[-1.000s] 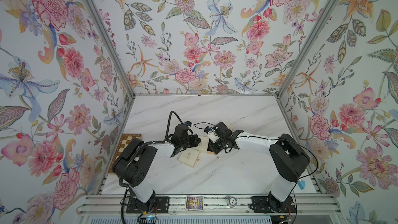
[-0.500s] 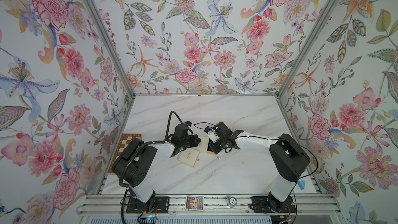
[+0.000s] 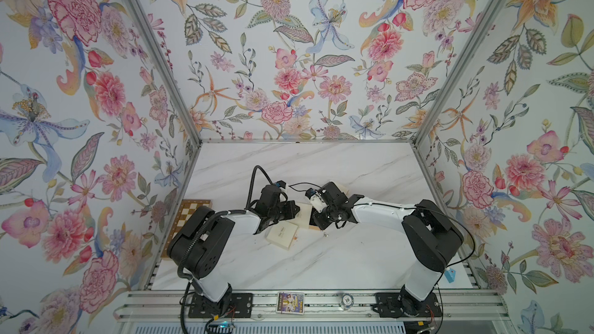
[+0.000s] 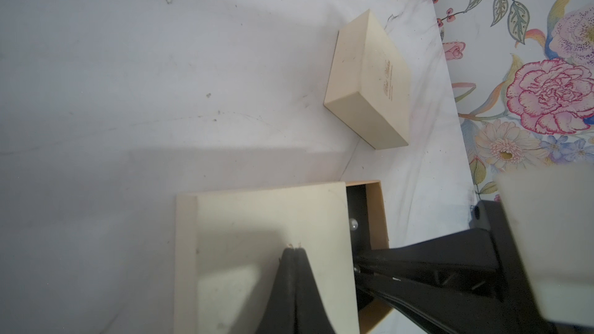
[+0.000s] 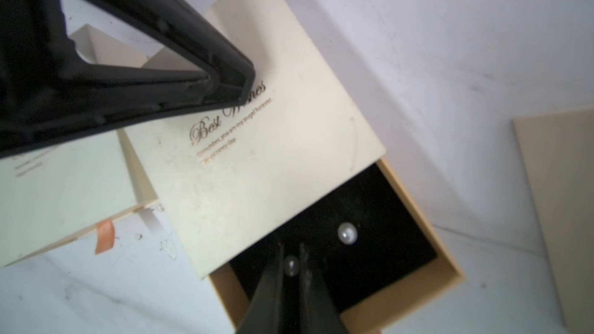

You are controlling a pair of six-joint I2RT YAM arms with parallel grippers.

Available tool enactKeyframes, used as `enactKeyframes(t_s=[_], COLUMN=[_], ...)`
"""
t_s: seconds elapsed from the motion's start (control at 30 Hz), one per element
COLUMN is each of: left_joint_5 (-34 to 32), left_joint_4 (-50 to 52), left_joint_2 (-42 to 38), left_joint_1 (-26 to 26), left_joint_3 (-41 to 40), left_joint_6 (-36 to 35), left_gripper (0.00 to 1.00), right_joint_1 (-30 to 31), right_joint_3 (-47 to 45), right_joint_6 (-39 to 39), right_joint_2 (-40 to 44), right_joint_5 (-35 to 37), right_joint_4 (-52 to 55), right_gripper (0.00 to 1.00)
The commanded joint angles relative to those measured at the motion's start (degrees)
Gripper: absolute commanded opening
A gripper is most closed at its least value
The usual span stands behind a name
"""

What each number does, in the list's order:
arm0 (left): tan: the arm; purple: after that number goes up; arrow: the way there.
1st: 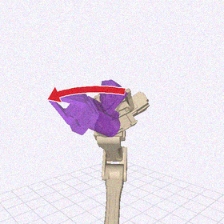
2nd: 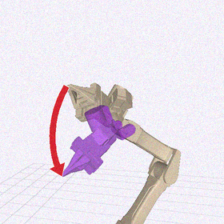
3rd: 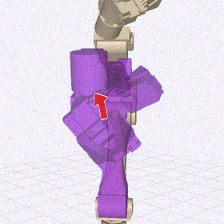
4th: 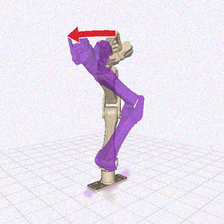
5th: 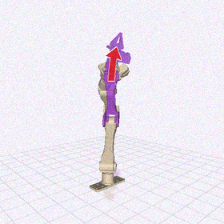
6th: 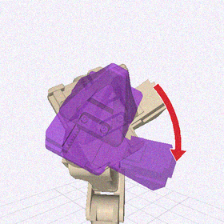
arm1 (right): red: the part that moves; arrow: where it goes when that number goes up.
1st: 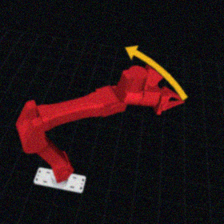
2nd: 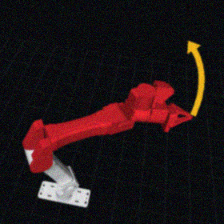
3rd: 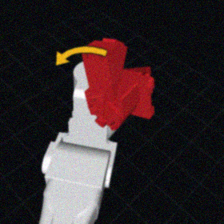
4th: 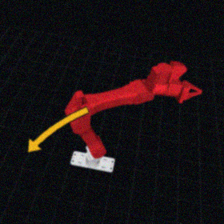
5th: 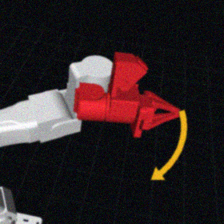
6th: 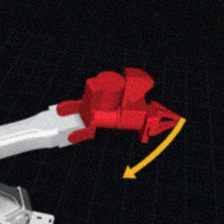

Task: Take out the earrings from the drawer-style jewelry box
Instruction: Pick up the earring from the drawer.

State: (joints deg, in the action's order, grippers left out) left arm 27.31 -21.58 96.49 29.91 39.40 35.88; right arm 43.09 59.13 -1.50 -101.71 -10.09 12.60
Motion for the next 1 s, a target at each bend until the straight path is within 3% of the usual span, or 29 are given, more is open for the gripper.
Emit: enactKeyframes(t_s=[0.0, 0.97], left_joint_5=[0.38, 0.42], left_joint_4=[6.1, 5.69], left_joint_2=[2.29, 2.39], left_joint_1=[-0.39, -0.32], left_joint_3=[-1.8, -2.09], left_joint_6=[-0.39, -0.26], left_gripper=[0.0, 0.0], right_joint_1=[-0.46, -2.02], right_joint_3=[-1.45, -5.72], right_joint_6=[-0.88, -2.89], right_joint_2=[1.6, 6.93], right_joint_5=[-0.48, -0.26], right_joint_4=[-0.25, -3.7], right_gripper=[0.12, 0.12])
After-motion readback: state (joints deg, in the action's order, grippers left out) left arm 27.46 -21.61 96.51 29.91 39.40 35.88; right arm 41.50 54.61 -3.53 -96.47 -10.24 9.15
